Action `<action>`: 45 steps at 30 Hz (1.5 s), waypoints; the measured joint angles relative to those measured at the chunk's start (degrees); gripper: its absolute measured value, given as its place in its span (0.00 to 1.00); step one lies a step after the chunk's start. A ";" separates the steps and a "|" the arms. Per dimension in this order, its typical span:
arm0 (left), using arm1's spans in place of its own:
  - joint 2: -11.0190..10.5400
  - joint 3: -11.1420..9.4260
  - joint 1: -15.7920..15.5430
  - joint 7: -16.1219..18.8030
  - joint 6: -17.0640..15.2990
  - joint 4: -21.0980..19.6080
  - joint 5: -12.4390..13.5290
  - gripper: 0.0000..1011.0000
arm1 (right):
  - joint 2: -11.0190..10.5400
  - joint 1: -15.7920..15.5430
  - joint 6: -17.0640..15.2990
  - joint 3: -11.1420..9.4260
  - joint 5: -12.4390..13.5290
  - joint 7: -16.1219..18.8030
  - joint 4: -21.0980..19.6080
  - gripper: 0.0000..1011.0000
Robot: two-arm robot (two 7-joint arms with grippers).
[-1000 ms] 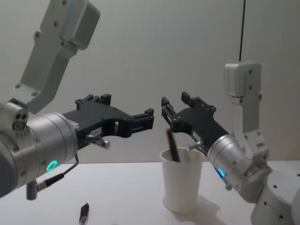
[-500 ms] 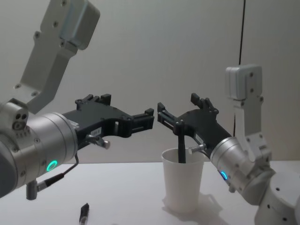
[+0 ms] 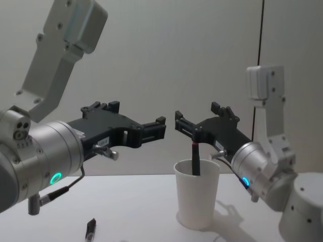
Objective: Place the pen into the pen holder.
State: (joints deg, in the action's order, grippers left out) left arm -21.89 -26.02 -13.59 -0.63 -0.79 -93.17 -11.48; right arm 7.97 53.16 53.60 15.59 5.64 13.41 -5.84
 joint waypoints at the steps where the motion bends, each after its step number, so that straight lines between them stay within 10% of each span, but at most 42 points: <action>1: 0.00 0.00 0.00 0.00 0.00 0.00 0.00 0.99 | -0.15 -0.02 -0.58 -0.26 0.05 0.16 -0.47 0.99; 19: 0.00 0.00 0.00 0.00 0.00 0.00 0.00 0.99 | -6.72 -16.18 -28.50 -5.34 -0.70 2.64 -36.42 0.99; 45: 0.00 0.00 0.00 0.00 0.00 0.00 0.00 0.99 | -14.21 -32.28 -47.01 -10.86 -3.12 3.59 -63.63 0.99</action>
State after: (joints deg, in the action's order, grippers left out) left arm -21.89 -26.02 -13.59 -0.63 -0.79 -93.17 -11.48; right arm -6.23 20.88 6.59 4.74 2.52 17.00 -69.47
